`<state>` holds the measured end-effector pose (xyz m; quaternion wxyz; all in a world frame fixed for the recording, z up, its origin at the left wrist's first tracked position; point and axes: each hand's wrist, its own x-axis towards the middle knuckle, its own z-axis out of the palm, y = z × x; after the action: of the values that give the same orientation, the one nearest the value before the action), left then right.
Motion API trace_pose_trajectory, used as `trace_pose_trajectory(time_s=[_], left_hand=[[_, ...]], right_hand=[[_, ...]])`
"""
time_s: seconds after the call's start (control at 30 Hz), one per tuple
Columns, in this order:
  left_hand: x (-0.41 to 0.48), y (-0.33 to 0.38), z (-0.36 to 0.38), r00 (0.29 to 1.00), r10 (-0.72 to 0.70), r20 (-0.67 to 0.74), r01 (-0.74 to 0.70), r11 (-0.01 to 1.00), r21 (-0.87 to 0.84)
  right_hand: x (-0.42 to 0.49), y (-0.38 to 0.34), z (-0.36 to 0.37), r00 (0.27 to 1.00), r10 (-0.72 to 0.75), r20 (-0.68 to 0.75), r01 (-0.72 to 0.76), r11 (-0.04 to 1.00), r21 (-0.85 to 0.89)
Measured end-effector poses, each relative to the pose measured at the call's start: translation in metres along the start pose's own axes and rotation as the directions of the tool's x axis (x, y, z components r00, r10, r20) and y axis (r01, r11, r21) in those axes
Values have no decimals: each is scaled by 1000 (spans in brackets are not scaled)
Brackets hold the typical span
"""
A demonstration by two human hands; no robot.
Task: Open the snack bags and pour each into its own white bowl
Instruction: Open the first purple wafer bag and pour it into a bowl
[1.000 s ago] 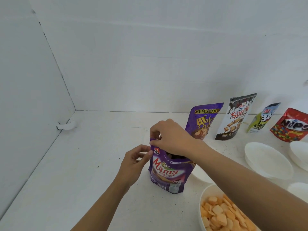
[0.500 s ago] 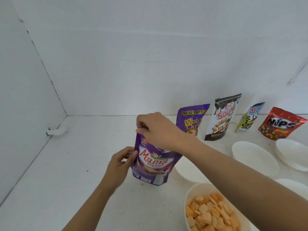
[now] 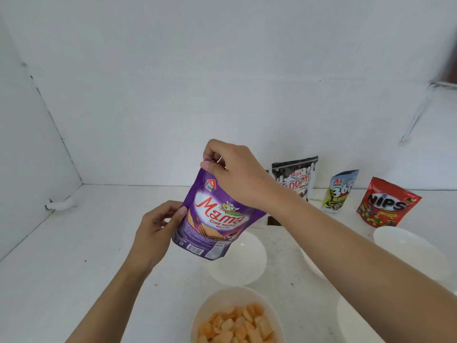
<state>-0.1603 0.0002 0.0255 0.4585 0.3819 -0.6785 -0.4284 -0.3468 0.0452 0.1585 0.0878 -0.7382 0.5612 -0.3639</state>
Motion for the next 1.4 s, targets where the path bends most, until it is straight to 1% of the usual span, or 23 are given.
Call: trace_pose_trajectory(time_s=[0.13,0.23,0.4,0.47,0.6,0.77,0.93,1.03,1.2,1.3,1.4], left_hand=[[-8,19,42,1000,18,-26,-17,1000,25],[-18,27,71,1000,11,-28,-11,1000,16],[-27,43,104,1000,-7,25,7,1000,-15],[-29,47,111,999,-1,54,2,1000,-15],[-30,51,114,990,49,132,-56,997,54],[-32,56,121,974,60,219,-79,994,80],[-38,67,127,958,97,271,-130,986,107],[-45,77,132,954,118,274,-165,974,154],[-57,99,146,953,91,287,-162,959,233],[-66,107,154,941,53,335,-155,945,288],[-75,113,164,933,54,355,-177,929,324]], right_hand=[[-33,24,-34,999,-2,-35,1,1000,-3],[-59,42,-52,998,29,-54,-27,999,21],[-91,64,-83,990,104,-96,-94,990,101],[-103,71,-93,990,117,-79,-111,991,81],[-126,80,-102,988,137,-68,-136,990,25],[-153,85,-112,976,197,-91,-191,979,64],[-179,90,-114,974,205,-101,-195,976,96],[-195,91,-118,975,198,-102,-190,978,85],[-223,100,-131,979,193,-69,-184,976,116],[-240,109,-136,980,199,-13,-195,971,139],[-254,117,-139,977,212,-4,-208,964,168]])
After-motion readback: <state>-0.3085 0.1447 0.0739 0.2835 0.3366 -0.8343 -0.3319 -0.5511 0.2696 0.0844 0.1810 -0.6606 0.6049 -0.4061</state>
